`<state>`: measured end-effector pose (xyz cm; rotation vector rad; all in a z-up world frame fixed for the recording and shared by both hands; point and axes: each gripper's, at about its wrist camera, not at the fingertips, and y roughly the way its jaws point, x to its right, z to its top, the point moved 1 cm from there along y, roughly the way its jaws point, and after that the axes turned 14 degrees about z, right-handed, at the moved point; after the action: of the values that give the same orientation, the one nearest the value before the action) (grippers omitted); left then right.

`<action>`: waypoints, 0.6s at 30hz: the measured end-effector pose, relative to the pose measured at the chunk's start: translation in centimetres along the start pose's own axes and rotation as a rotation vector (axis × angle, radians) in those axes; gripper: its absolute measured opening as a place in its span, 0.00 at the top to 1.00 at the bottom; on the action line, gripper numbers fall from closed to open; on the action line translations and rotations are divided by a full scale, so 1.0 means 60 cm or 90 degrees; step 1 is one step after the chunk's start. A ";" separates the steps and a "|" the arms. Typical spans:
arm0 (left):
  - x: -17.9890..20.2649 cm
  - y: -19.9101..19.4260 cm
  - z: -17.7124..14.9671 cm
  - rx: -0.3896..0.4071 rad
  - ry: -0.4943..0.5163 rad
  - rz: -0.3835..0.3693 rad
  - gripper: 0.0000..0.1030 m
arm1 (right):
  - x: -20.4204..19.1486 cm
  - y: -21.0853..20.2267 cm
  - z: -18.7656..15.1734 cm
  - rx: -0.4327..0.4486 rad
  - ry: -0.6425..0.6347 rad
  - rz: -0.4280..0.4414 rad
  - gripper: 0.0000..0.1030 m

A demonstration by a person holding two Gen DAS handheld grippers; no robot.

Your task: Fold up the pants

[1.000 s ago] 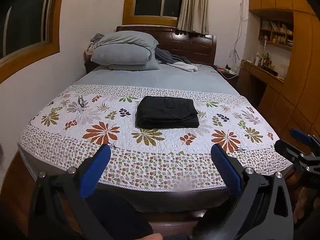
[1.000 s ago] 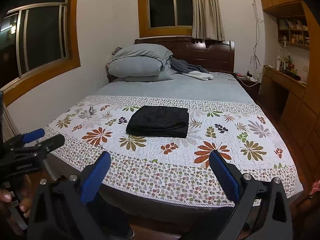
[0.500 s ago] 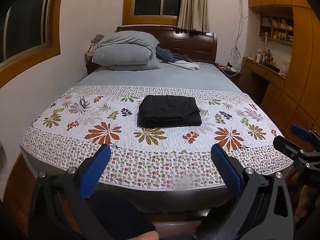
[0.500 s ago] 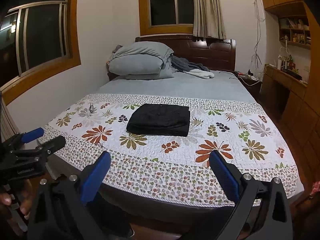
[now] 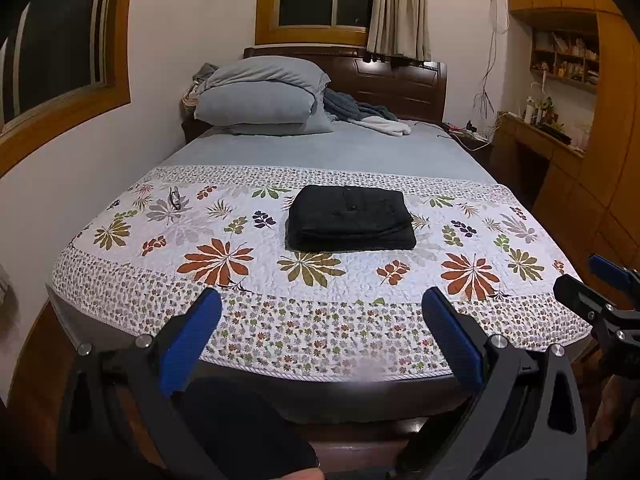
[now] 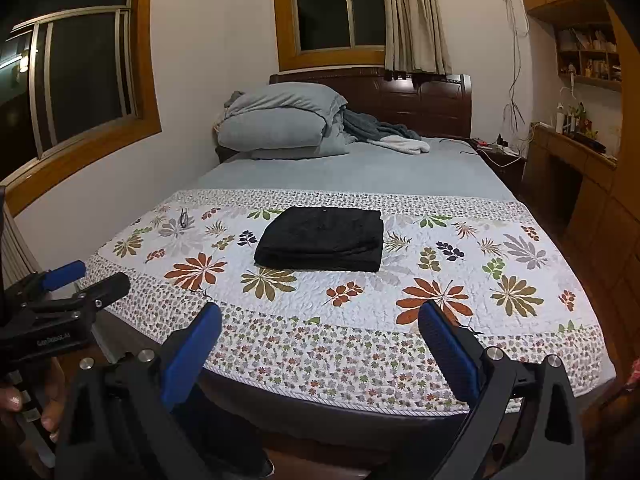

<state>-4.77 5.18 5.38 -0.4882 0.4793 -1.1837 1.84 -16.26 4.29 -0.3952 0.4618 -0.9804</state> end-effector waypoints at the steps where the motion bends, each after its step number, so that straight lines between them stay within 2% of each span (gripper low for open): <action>1: 0.000 0.000 0.000 0.000 0.000 0.000 0.03 | 0.000 0.002 0.000 0.000 0.001 0.000 0.04; 18: 0.004 0.005 0.000 -0.001 -0.004 0.010 0.03 | -0.002 0.011 -0.007 -0.003 0.007 0.005 0.04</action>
<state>-4.51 5.06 5.17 -0.4892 0.4774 -1.1663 2.01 -15.87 3.65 -0.3924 0.4753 -0.9743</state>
